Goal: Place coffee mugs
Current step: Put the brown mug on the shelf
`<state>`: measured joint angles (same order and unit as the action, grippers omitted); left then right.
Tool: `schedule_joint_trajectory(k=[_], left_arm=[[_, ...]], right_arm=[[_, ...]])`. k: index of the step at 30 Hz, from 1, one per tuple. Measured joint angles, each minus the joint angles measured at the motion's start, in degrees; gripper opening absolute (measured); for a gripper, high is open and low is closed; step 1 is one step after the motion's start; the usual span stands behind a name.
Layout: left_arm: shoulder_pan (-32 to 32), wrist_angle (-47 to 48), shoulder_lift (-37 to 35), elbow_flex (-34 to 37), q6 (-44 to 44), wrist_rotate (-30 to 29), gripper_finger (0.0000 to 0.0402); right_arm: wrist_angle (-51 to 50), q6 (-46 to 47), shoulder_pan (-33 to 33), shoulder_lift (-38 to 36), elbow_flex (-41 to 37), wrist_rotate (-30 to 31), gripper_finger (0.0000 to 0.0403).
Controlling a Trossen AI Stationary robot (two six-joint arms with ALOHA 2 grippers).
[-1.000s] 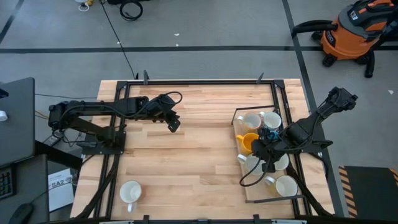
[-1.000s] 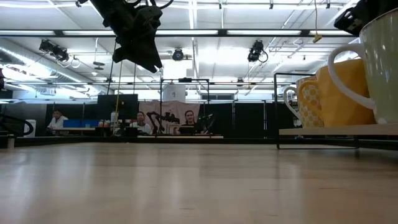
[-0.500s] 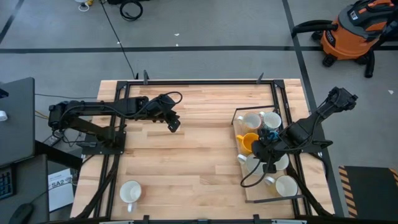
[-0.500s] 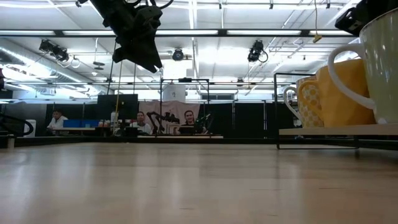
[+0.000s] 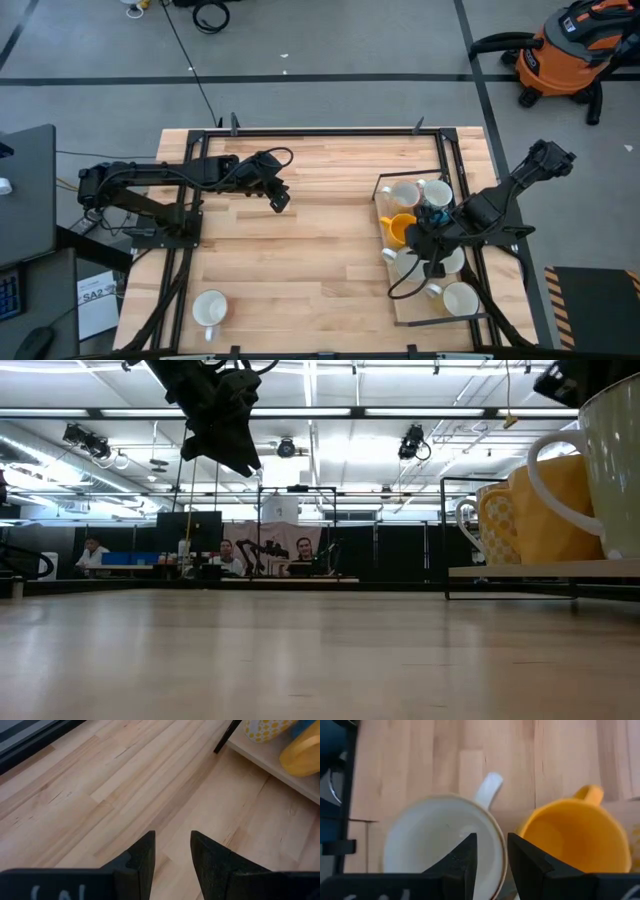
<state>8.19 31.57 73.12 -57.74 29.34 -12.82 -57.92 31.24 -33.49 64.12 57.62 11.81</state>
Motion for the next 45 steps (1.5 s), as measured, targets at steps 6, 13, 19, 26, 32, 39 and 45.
schedule_joint_trajectory(k=[6,13,19,26,32,39,45], left_arm=[[-0.01,0.0,0.0,0.0,-0.04,0.0,0.013],[-1.13,0.02,0.0,0.0,-2.54,3.88,0.013],[-5.87,0.83,-0.02,0.0,-2.57,20.13,0.013],[-13.89,9.68,-0.02,-0.02,5.05,35.23,0.013],[-19.48,20.35,-0.11,-0.02,16.43,42.11,0.013],[-26.58,26.46,-3.03,-0.11,34.85,43.96,0.013],[-35.3,28.34,-3.8,-0.11,54.19,41.44,0.013]], right_arm=[[-0.02,-6.89,1.77,0.0,5.22,0.64,0.0113],[8.11,-17.9,4.85,-0.07,7.81,7.58,0.0113],[20.95,-29.8,8.43,-0.04,7.83,9.3,0.0113],[26.76,-36.32,12.6,-0.04,7.83,9.27,0.0113],[26.83,-36.36,15.74,0.34,7.83,9.19,0.0113],[26.72,-36.37,17.69,0.81,7.81,2.83,0.0113],[27.28,-36.38,18.0,1.84,7.77,0.07,0.0113]])
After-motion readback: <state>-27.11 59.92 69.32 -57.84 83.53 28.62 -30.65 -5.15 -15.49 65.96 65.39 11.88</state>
